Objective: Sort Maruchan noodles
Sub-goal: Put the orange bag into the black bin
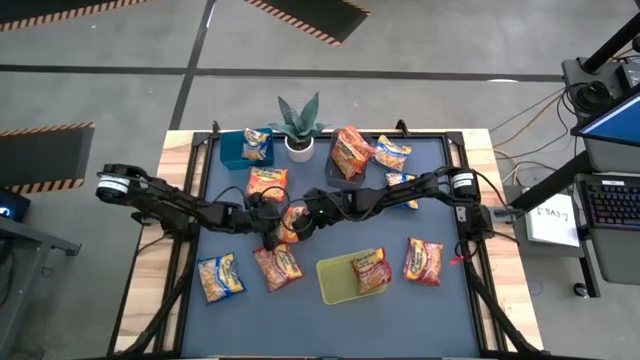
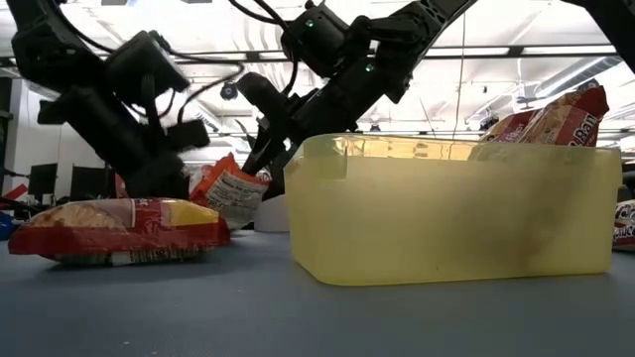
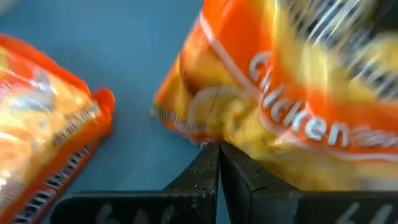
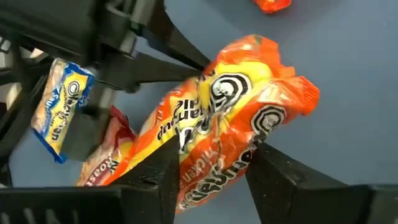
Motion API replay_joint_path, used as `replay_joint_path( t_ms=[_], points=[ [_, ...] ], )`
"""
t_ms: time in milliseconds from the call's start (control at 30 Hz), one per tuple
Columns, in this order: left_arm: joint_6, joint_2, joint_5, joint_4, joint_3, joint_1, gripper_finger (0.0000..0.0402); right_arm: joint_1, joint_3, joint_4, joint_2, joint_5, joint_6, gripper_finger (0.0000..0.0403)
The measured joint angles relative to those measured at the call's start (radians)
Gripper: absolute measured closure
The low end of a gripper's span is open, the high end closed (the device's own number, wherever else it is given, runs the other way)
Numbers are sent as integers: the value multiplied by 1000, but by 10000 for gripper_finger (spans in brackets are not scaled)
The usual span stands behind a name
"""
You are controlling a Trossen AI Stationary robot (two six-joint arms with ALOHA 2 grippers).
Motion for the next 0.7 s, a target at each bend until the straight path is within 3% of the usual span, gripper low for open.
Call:
replay_joint_path(
  t_ms=[367, 533, 700],
  points=[
    [51, -333, 0, -159, -1, -4, 401, 12, 0, -11, -8, 27, -180, 265],
    [80, -452, 43, 11, -63, -5, 397, 41, -12, -12, -44, 111, -321, 265],
    [60, -515, 146, 251, -171, -5, 357, 65, -80, -5, -126, 171, -411, 265]
  ],
)
